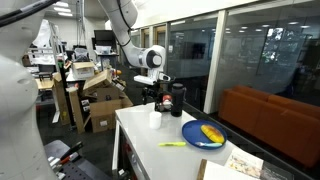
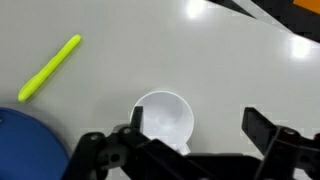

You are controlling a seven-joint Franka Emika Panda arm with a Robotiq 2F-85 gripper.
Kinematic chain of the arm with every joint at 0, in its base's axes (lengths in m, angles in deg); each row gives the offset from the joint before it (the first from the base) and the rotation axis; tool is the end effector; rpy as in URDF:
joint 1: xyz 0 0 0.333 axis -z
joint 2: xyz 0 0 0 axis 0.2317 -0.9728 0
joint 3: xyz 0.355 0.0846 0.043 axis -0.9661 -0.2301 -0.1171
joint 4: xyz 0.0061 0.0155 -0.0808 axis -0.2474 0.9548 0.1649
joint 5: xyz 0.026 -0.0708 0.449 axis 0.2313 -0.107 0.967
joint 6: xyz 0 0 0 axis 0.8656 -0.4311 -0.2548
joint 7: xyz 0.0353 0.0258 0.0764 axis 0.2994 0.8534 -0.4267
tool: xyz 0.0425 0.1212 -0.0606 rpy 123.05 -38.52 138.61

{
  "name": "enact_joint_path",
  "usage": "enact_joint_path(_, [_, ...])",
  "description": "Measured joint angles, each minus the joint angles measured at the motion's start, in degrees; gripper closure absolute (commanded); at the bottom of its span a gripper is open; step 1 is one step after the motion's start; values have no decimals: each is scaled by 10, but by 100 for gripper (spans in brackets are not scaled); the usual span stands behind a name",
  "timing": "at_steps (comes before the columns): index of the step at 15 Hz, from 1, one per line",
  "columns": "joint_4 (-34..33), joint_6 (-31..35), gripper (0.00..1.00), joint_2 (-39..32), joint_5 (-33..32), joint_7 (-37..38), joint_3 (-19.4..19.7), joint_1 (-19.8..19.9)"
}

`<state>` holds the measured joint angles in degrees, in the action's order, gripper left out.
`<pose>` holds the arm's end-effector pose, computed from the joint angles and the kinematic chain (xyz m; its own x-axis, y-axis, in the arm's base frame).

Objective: Move the white cup to the right

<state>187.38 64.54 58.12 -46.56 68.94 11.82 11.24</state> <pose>0.6350 0.0002 0.1792 0.9707 -0.1246 -0.2053 -0.1228 -0.9922 0.0216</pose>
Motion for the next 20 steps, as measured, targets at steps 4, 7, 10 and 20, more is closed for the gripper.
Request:
enact_joint_path(4, [0, -5, 0, -11, 1, 3, -7, -3])
enact_joint_path(7, [0, -5, 0, -19, 1, 3, -12, -5])
enact_joint_path(10, [-2, -6, 0, -23, 1, 4, -14, -6])
enact_joint_path(20, [-3, -5, 0, -26, 1, 3, -14, -9])
